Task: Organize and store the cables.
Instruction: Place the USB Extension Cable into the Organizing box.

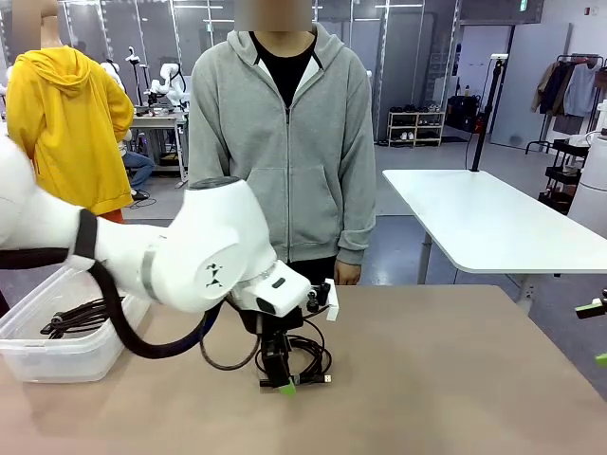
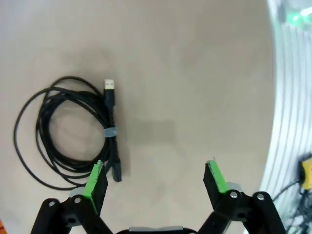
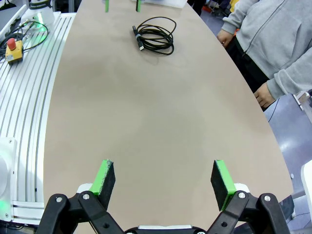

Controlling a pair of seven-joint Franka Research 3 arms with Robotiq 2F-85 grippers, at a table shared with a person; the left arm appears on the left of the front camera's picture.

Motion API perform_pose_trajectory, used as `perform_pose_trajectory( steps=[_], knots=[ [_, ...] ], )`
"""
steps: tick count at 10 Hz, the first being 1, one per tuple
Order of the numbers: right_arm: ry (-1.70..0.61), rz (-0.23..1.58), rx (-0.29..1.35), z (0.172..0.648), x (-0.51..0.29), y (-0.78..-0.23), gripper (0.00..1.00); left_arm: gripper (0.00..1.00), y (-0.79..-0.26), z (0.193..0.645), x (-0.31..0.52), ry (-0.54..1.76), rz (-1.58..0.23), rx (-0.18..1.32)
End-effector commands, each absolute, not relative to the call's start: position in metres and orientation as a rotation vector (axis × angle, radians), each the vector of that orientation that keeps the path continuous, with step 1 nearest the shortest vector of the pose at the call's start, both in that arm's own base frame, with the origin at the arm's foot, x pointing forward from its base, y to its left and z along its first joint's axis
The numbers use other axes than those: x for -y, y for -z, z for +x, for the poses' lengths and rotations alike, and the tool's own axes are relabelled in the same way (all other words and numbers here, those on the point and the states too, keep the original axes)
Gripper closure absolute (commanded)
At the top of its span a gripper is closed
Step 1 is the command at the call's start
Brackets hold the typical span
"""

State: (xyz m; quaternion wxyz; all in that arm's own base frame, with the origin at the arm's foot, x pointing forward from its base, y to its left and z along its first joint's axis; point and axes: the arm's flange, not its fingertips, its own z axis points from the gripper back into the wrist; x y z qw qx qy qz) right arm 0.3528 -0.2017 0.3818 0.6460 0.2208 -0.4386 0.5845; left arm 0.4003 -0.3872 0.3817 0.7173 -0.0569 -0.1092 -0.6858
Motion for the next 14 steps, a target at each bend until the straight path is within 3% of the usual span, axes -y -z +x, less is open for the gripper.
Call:
perform_pose_trajectory(
  steps=[1, 6, 14],
  knots=[
    [-1.314, 0.521, 0.972, 0.35, 0.2, -0.385, 0.0, 0.0, -0.375, 0.408, 0.413, 1.478, -0.097, 0.189],
    [-1.314, 0.521, 0.972, 0.35, 0.2, -0.385, 0.0, 0.0, -0.333, 0.421, 0.432, 1.374, -0.007, 0.119],
    [-1.314, 0.521, 0.972, 0.35, 0.2, -0.385, 0.0, 0.0, -0.316, 0.453, 0.422, 1.441, -0.056, 0.107]
  ],
)
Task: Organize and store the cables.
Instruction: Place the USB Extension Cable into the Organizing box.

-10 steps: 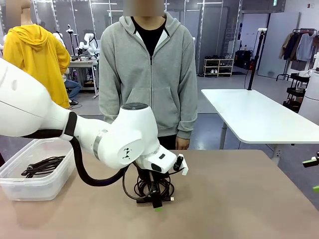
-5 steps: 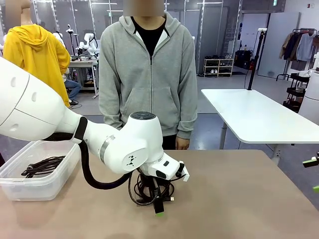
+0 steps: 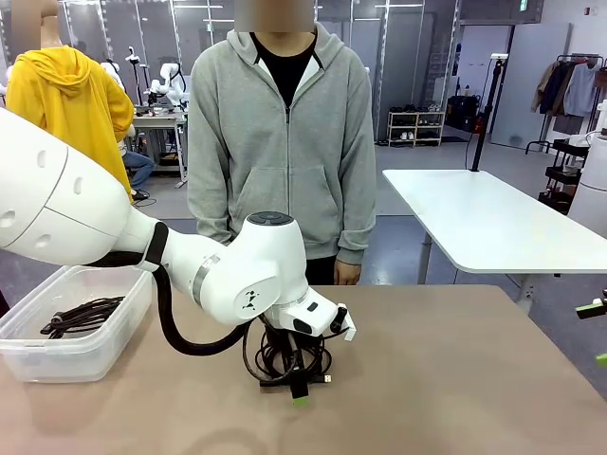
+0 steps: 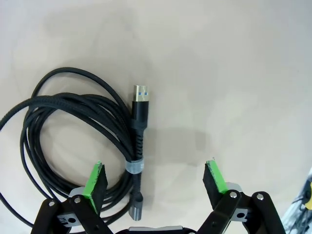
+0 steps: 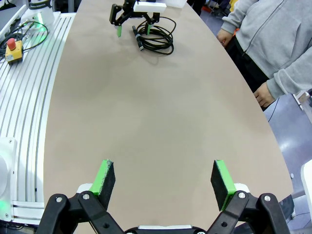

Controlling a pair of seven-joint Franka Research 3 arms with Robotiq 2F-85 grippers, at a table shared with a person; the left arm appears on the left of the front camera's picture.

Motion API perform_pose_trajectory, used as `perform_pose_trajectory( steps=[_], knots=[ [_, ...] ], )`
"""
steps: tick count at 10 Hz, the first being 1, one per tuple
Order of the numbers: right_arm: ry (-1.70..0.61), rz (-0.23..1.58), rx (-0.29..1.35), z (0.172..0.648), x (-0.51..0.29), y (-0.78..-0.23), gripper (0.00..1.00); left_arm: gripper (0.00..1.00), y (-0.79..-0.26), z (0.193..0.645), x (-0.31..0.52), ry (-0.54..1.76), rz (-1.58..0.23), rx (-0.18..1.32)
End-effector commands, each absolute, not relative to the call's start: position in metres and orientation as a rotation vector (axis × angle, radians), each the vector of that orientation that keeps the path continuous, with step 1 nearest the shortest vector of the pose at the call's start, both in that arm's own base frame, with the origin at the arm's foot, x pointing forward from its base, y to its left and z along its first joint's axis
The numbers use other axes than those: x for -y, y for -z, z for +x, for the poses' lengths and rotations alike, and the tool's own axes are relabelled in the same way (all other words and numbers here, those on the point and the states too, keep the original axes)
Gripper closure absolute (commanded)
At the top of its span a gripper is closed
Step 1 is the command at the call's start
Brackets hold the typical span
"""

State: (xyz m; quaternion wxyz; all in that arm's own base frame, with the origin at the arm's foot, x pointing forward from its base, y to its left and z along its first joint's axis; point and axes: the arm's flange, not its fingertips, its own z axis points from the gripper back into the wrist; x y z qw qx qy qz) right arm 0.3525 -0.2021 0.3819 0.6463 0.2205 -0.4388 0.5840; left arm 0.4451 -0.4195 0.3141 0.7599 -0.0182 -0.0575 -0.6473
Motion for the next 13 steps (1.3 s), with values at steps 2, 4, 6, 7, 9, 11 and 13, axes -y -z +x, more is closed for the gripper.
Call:
perform_pose_trajectory(
  steps=[2, 4, 6, 7, 9, 11, 13],
  knots=[
    [-1.314, 0.521, 0.972, 0.35, 0.2, -0.385, 0.0, 0.0, -0.312, 0.459, 0.423, 1.432, -0.057, 0.081],
    [-1.314, 0.521, 0.972, 0.35, 0.2, -0.385, 0.0, 0.21, -0.308, 0.463, 0.425, 1.44, -0.053, 0.066],
    [-1.314, 0.521, 0.972, 0.35, 0.2, -0.385, 0.0, 0.81, -0.305, 0.463, 0.428, 1.446, -0.056, 0.051],
    [-1.314, 0.521, 0.972, 0.35, 0.2, -0.385, 0.0, 1.0, -0.307, 0.463, 0.428, 1.443, -0.052, 0.043],
    [-1.314, 0.521, 0.972, 0.35, 0.2, -0.385, 0.0, 1.0, -0.311, 0.46, 0.426, 1.429, -0.046, 0.035],
    [-1.314, 0.521, 0.972, 0.35, 0.2, -0.385, 0.0, 1.0, -0.312, 0.459, 0.428, 1.433, -0.045, 0.028],
    [-1.314, 0.521, 0.972, 0.35, 0.2, -0.385, 0.0, 1.0, -0.316, 0.458, 0.431, 1.437, -0.058, 0.024]
  ],
)
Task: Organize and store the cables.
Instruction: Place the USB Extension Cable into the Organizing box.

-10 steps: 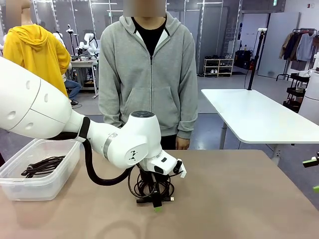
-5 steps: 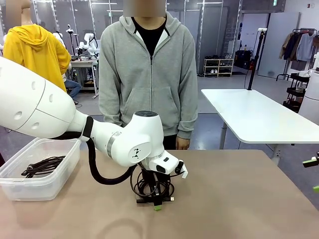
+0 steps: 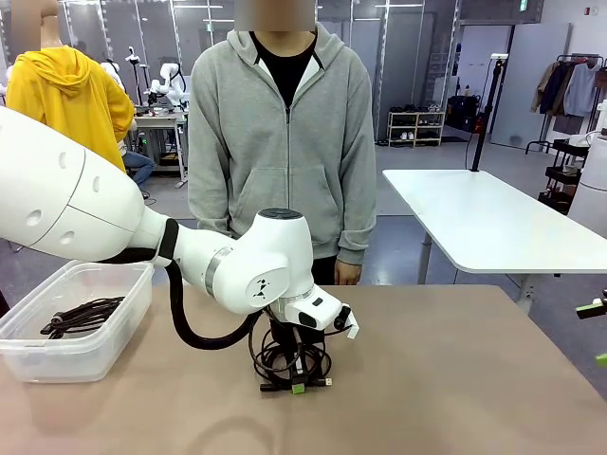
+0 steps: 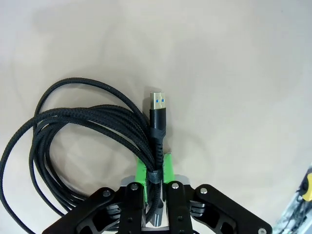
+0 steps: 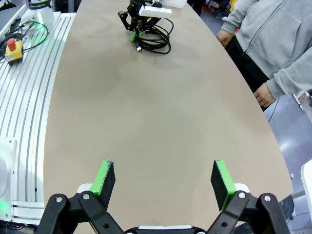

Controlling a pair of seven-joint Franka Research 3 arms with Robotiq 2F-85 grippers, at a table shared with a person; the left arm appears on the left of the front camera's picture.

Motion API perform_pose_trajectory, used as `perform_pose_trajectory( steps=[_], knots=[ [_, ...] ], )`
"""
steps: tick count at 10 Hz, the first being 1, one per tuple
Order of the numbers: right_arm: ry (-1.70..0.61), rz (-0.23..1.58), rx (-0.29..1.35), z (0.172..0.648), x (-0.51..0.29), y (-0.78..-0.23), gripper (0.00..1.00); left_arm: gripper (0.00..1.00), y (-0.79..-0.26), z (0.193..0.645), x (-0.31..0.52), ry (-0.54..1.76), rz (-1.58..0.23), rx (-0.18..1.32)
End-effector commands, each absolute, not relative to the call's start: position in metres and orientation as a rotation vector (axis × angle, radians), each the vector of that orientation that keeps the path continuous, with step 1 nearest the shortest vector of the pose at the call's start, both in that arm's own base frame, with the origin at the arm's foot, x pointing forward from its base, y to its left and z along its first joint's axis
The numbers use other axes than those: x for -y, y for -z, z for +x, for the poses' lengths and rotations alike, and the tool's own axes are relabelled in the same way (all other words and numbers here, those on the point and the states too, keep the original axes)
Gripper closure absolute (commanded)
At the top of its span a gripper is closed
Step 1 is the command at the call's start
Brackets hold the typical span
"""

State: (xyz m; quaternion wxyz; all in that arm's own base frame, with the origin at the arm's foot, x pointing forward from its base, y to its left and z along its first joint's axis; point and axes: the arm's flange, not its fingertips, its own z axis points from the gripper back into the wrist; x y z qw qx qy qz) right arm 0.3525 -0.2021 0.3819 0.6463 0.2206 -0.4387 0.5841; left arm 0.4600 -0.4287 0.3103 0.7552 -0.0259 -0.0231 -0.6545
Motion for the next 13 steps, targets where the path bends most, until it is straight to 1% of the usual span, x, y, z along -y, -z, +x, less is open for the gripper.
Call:
perform_pose_trajectory(
  steps=[1, 2, 3, 5, 6, 7, 8, 9, 13],
  knots=[
    [-1.314, 0.521, 0.972, 0.35, 0.2, -0.385, 0.0, 1.0, -0.325, 0.456, 0.43, 1.443, -0.065, 0.026],
    [-1.314, 0.521, 0.972, 0.35, 0.2, -0.385, 0.0, 1.0, -0.343, 0.453, 0.429, 1.472, -0.083, 0.024],
    [-1.314, 0.521, 0.972, 0.35, 0.2, -0.385, 0.0, 1.0, -0.369, 0.449, 0.428, 1.517, -0.139, 0.027],
    [-1.314, 0.521, 0.972, 0.35, 0.2, -0.385, 0.0, 1.0, -0.41, 0.44, 0.426, 1.578, -0.14, 0.069],
    [-1.314, 0.521, 0.972, 0.35, 0.2, -0.385, 0.0, 1.0, -0.42, 0.436, 0.426, 1.601, -0.121, 0.081],
    [-1.314, 0.521, 0.972, 0.35, 0.2, -0.385, 0.0, 1.0, -0.422, 0.433, 0.428, 1.618, -0.122, 0.074],
    [-1.314, 0.521, 0.972, 0.35, 0.2, -0.385, 0.0, 1.0, -0.42, 0.43, 0.434, 1.686, -0.131, 0.055],
    [-1.314, 0.521, 0.972, 0.35, 0.2, -0.385, 0.0, 1.0, -0.425, 0.435, 0.436, 1.588, -0.102, 0.097],
    [-1.314, 0.521, 0.972, 0.35, 0.2, -0.385, 0.0, 1.0, -0.425, 0.435, 0.436, 1.588, -0.102, 0.097]
  ],
)
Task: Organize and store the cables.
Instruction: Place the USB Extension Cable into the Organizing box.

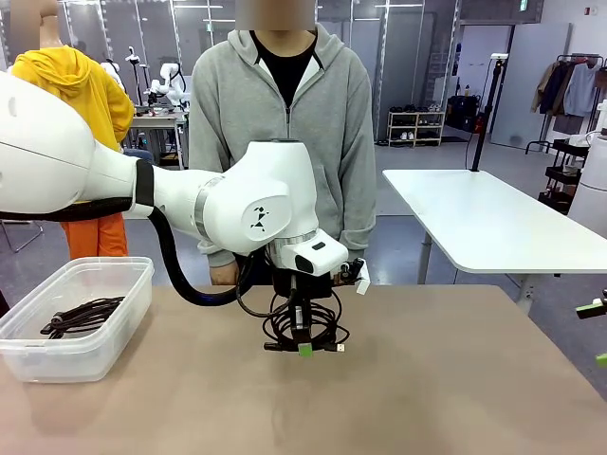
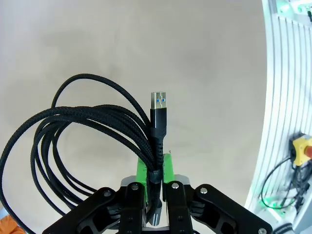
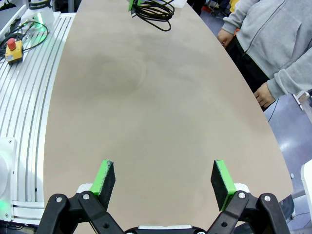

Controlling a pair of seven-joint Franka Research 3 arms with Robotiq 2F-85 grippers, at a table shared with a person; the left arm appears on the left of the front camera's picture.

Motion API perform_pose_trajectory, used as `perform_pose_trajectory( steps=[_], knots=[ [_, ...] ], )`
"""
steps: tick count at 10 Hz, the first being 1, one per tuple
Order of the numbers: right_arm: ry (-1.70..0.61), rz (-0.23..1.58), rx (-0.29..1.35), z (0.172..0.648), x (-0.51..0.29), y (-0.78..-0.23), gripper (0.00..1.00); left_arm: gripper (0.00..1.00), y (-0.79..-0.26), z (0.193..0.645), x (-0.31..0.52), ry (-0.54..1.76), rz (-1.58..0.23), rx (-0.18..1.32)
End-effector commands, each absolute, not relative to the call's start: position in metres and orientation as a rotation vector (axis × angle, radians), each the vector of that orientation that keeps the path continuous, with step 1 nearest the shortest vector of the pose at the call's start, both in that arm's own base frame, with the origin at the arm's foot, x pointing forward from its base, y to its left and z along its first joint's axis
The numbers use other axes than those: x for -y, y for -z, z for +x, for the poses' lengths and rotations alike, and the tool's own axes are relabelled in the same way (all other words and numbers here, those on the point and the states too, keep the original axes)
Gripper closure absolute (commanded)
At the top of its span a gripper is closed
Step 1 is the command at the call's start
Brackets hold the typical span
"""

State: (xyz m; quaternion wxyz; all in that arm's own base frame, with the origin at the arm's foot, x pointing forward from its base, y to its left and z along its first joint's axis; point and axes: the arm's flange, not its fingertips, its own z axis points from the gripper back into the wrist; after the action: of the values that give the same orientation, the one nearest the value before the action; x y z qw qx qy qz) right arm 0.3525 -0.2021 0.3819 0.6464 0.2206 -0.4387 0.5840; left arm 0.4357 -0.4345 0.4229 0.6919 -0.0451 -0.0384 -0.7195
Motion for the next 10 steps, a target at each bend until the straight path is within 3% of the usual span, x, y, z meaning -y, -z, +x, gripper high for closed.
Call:
perform_pose_trajectory(
  steps=[1, 4, 6, 10],
  knots=[
    [-1.314, 0.521, 0.972, 0.35, 0.2, -0.385, 0.0, 0.85, -0.423, 0.436, 0.435, 1.608, -0.101, 0.086],
    [-1.314, 0.521, 0.972, 0.35, 0.2, -0.385, 0.0, 0.85, -0.462, 0.458, 0.383, 1.715, -0.063, 0.037],
    [-1.314, 0.521, 0.972, 0.35, 0.2, -0.385, 0.0, 0.85, -0.493, 0.465, 0.311, 1.765, -0.139, 0.084],
    [-1.314, 0.521, 0.972, 0.35, 0.2, -0.385, 0.0, 0.85, -0.518, 0.447, 0.19, 1.741, -0.115, 0.137]
  ],
)
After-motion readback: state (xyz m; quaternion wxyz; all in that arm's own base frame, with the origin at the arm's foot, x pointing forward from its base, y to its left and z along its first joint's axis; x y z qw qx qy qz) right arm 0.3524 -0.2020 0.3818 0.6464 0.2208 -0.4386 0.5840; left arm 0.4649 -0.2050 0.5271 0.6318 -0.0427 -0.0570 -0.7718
